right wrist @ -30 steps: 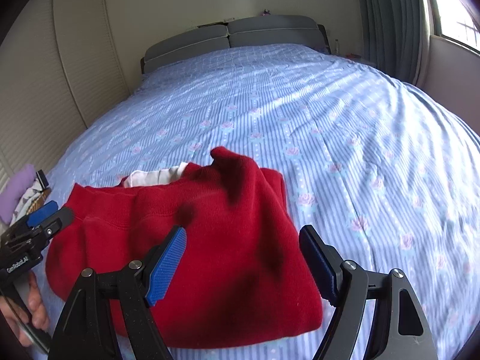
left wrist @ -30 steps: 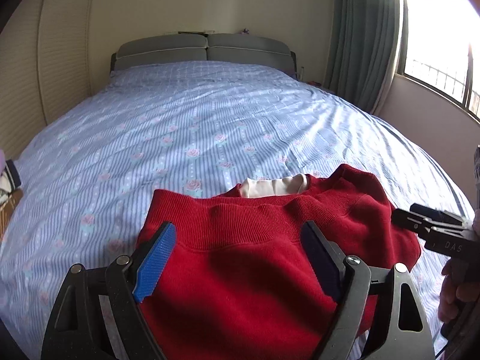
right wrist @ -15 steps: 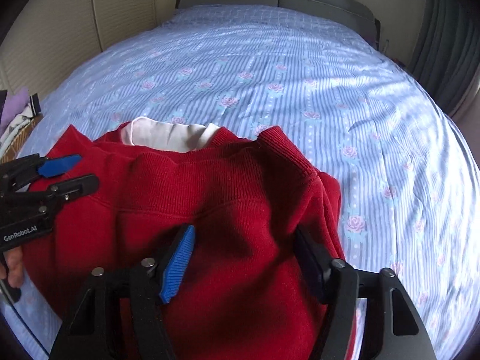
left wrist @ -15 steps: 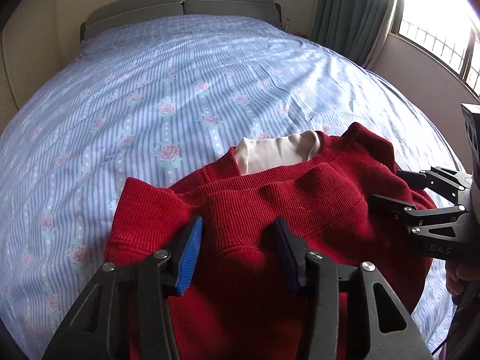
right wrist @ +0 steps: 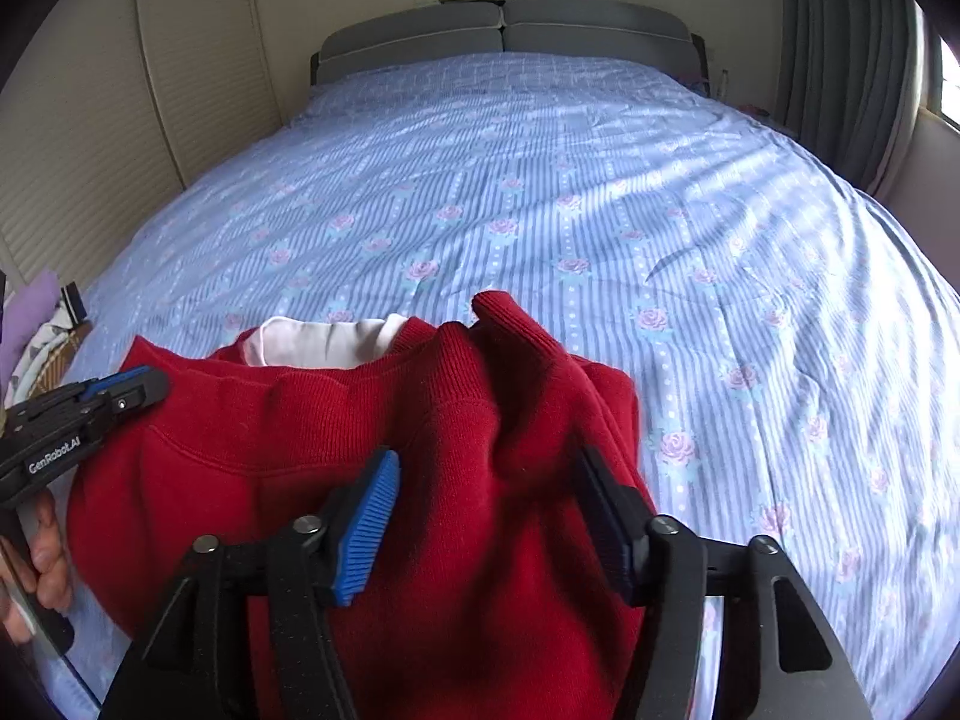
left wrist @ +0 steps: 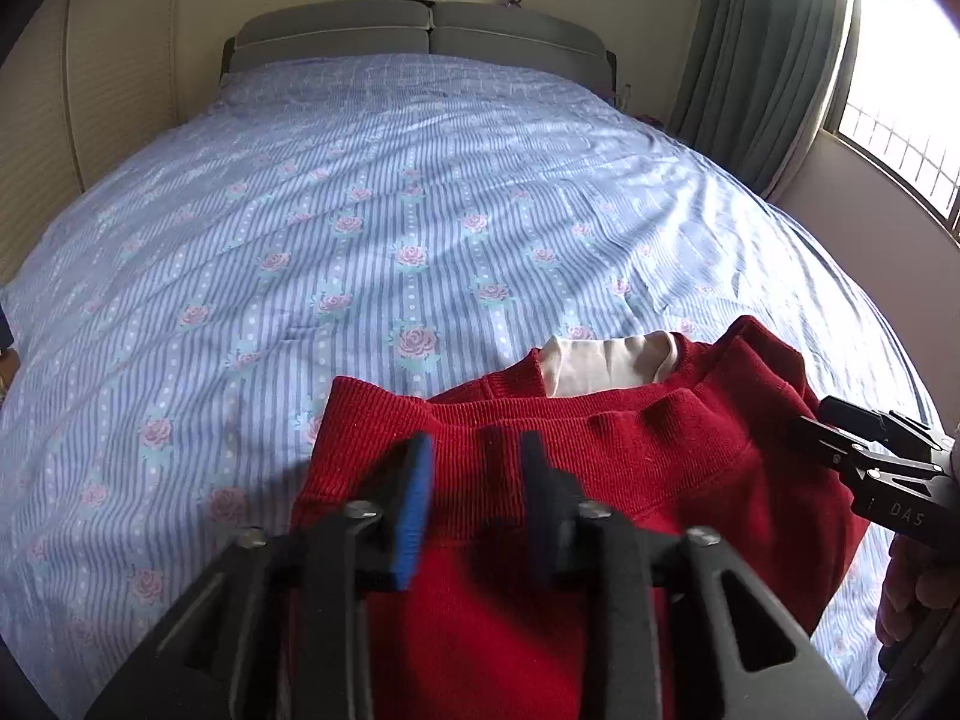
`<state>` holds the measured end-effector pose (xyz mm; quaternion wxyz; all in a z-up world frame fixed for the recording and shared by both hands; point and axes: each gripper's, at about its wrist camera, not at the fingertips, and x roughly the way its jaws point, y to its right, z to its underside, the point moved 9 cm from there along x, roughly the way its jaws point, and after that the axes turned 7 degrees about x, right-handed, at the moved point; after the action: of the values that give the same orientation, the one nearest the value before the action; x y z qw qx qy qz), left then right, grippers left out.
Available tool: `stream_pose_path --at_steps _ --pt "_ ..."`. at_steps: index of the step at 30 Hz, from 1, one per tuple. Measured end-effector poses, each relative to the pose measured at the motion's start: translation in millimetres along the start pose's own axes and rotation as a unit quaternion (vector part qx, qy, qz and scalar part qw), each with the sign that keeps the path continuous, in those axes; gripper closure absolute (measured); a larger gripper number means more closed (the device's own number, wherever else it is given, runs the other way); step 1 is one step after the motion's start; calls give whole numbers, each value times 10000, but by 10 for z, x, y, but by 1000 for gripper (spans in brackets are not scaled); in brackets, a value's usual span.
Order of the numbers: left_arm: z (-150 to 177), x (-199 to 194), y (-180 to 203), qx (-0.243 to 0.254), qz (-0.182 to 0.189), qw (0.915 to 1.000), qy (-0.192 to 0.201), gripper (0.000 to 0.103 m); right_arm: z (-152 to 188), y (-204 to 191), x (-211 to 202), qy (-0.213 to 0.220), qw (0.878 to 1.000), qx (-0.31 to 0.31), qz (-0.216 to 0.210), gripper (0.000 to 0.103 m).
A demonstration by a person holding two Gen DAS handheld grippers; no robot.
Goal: Fold small clothes
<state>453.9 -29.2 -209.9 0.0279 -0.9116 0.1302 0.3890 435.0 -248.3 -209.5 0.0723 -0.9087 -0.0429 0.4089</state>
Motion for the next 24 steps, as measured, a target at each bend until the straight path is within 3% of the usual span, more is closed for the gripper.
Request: stream_pose_path --at_steps 3,8,14,20,24 --pt "7 -210 72 -3 -102 9997 232 36 68 158 -240 207 9989 424 -65 33" --pt "128 -427 270 0 -147 9994 318 21 392 586 -529 366 9878 1504 -180 26" --pt "342 -487 472 125 -133 9996 199 21 777 800 -432 113 9704 2335 -605 26" --pt "485 -486 458 5 -128 9999 64 21 877 744 -149 -215 9456 3031 -1163 26" --pt "509 -491 405 -70 -177 9998 61 21 802 605 -13 -123 9389 3128 -1434 26"
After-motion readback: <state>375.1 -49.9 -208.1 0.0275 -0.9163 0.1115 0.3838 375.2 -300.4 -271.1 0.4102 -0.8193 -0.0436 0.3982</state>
